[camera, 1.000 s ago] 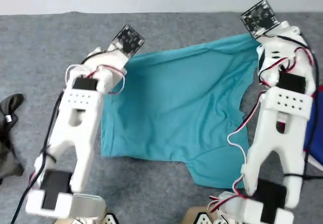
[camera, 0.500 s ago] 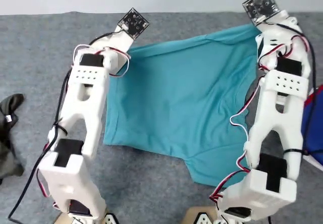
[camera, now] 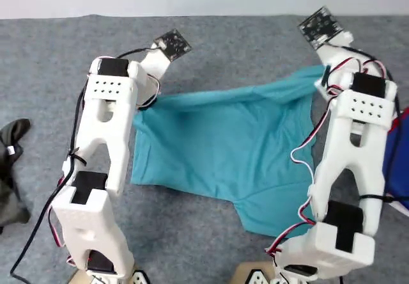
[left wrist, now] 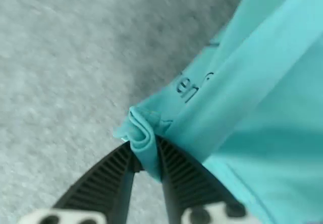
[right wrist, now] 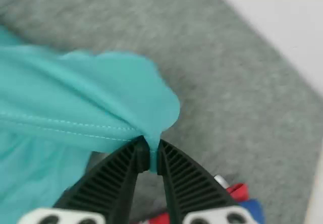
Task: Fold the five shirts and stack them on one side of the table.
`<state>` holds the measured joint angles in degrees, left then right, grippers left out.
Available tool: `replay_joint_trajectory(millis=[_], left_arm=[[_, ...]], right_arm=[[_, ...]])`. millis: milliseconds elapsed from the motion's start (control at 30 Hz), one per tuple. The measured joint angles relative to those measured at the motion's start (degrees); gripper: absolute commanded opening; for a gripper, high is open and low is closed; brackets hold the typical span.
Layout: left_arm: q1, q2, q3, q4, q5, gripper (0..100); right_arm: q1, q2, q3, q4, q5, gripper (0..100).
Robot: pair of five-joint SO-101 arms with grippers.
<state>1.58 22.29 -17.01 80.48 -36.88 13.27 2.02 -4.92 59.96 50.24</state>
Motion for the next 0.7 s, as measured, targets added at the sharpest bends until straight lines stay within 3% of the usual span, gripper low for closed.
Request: replay_joint_trajectory(millis=[300, 700], left_arm=[[-0.09, 0.53, 0.0, 8.7, -3.69, 1], [-0.35, 5.19, 0.0, 10.37, -4.57, 1]], right_arm=[[-0.79, -5.1, 0.0, 18.55, 0.44, 1.3], [-1.05, -11.87, 0.0, 40.0, 0.44, 1.3]])
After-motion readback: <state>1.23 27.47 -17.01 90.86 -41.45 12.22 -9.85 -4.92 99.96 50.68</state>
